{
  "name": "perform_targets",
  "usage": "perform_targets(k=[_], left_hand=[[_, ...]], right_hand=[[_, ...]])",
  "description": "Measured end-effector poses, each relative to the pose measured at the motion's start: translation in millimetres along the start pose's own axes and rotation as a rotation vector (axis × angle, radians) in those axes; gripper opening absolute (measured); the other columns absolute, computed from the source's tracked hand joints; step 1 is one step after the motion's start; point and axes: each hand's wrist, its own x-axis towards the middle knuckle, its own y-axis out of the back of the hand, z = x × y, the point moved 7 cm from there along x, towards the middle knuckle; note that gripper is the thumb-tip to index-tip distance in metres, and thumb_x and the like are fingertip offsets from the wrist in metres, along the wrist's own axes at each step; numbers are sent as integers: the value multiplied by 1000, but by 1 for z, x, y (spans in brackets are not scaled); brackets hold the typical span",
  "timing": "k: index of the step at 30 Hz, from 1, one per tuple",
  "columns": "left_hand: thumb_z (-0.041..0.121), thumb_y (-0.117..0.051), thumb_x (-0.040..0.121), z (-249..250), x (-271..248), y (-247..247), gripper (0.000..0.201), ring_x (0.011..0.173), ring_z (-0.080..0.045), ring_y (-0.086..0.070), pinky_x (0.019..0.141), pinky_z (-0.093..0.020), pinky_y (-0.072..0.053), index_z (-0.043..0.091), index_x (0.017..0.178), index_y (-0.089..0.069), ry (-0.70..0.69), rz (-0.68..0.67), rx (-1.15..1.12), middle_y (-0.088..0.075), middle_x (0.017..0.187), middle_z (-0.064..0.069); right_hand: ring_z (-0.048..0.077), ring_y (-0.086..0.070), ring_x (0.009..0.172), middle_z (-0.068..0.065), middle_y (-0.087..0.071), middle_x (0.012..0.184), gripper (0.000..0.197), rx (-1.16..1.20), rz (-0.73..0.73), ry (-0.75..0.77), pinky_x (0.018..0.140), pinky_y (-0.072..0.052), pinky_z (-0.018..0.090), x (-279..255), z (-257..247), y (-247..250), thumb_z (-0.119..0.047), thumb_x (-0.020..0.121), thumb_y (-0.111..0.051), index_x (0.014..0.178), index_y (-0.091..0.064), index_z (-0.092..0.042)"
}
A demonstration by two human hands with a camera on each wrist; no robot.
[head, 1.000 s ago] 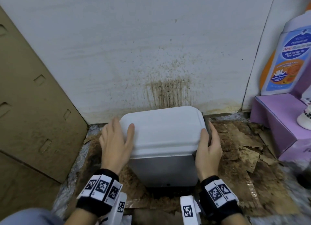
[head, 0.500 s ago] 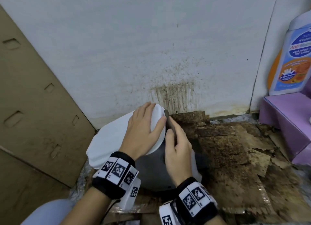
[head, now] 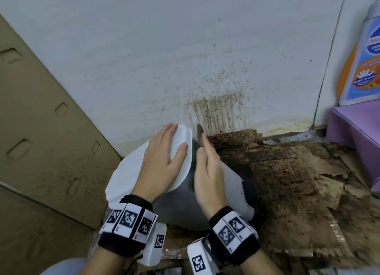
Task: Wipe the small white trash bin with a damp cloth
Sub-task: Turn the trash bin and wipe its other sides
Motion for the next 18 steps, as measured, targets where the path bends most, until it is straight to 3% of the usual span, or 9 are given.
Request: perform_targets(k=[3,6,10,14,18], left_hand=[[54,-38,99,-1,-1,-1,64,149,-5,-25,124,-39,-23,26,156,-33,4,14,3,-30,163,13],[54,-38,99,-2,-1,-1,63,149,-5,-25,124,-39,-22,26,156,-33,3,15,4,-30,163,14],[54,-38,99,-3,0,-1,63,149,-5,-25,123,-38,-23,27,156,-34,-6,19,10,-31,163,14],[54,-38,100,-9,2,2,61,149,-4,-25,123,-37,-22,29,155,-34,2,22,-3,-31,162,16],[54,-38,101,-12,2,3,59,147,-1,-24,123,-36,-22,32,155,-33,16,13,-19,-31,161,19]], right_hand=[[-12,0,149,-23,-9,166,53,-179,-86,15,125,-1,27,-3,6,-19,-45,107,-10,160,-11,-36],[-11,8,149,-20,-2,167,66,-390,-70,73,124,4,26,-2,15,-19,-52,98,6,160,-5,-34],[-9,-2,151,-17,-15,166,64,-407,8,151,125,-2,29,0,31,-8,-47,101,0,160,-18,-29],[-6,-13,150,-18,-23,164,63,-349,49,44,126,-15,31,2,77,19,-49,101,-7,158,-26,-30],[-3,-13,151,-11,-22,166,61,-448,107,-142,126,-11,31,-7,130,56,-47,101,-7,157,-24,-30]])
